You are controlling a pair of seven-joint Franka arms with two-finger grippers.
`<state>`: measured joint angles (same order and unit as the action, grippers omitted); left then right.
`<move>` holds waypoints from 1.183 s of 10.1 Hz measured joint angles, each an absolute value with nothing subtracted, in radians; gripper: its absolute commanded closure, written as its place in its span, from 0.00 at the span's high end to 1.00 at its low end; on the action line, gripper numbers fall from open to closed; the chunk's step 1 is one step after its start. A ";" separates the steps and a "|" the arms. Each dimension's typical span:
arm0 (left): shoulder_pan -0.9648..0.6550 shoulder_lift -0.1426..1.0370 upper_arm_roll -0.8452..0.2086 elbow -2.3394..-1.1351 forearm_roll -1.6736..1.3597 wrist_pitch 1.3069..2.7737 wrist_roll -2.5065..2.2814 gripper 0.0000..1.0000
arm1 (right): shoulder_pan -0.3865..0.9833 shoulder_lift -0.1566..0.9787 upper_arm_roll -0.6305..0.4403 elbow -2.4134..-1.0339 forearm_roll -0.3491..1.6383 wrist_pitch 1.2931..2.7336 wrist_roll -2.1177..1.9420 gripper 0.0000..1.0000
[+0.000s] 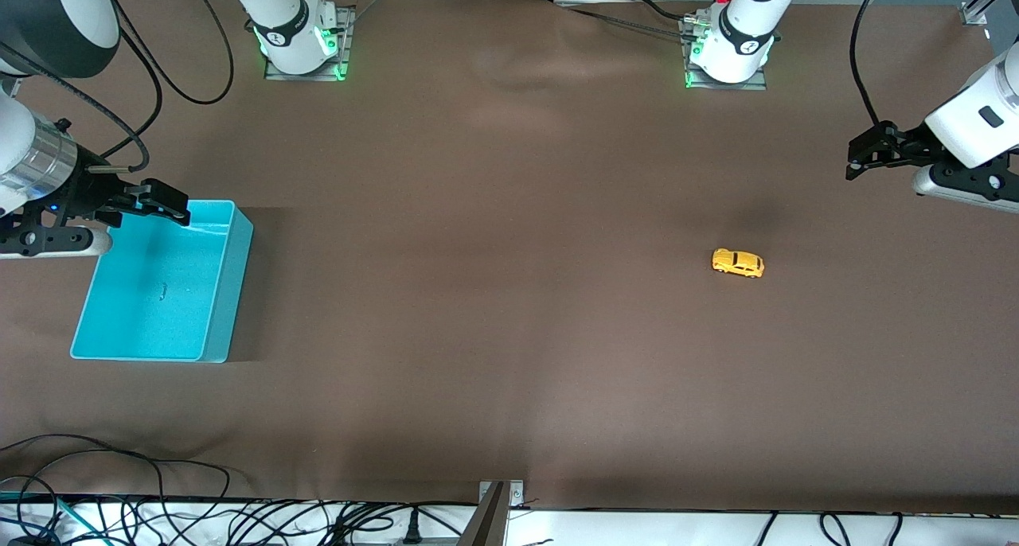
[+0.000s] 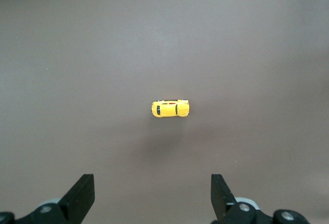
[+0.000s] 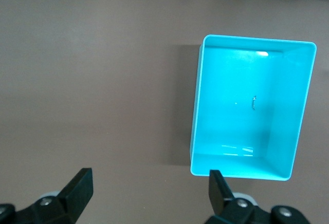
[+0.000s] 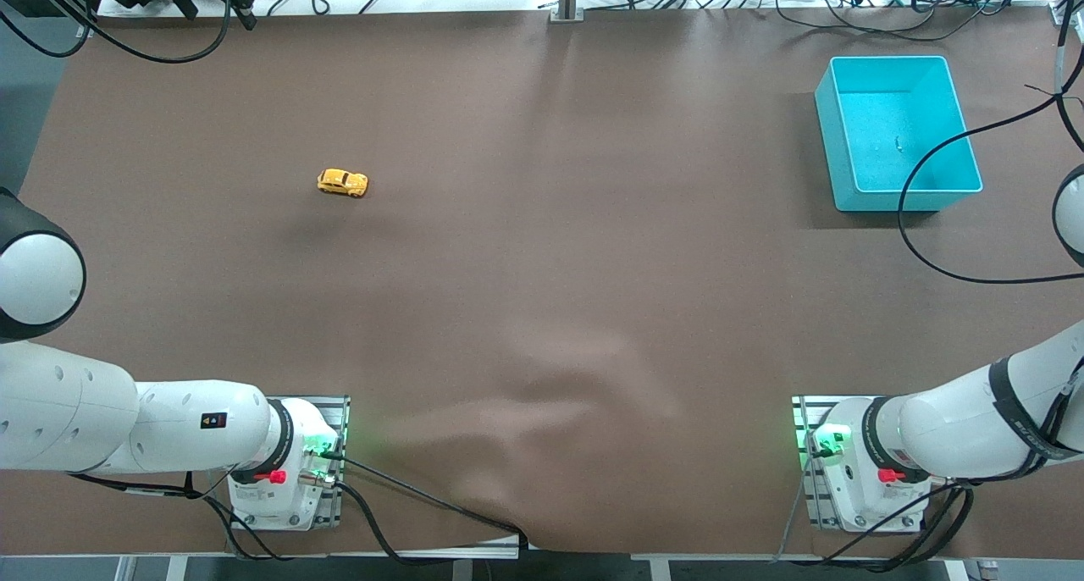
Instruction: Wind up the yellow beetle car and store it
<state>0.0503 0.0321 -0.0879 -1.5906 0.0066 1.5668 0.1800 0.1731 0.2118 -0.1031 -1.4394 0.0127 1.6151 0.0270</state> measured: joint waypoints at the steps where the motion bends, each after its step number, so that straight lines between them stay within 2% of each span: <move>1: 0.050 0.032 -0.088 -1.591 0.007 1.567 0.180 1.00 | 0.174 0.213 -0.102 -1.439 0.013 1.615 0.027 1.00; 12: 0.050 0.032 -0.088 -1.591 0.007 1.567 0.180 1.00 | 0.172 0.219 -0.102 -1.440 0.013 1.644 0.027 1.00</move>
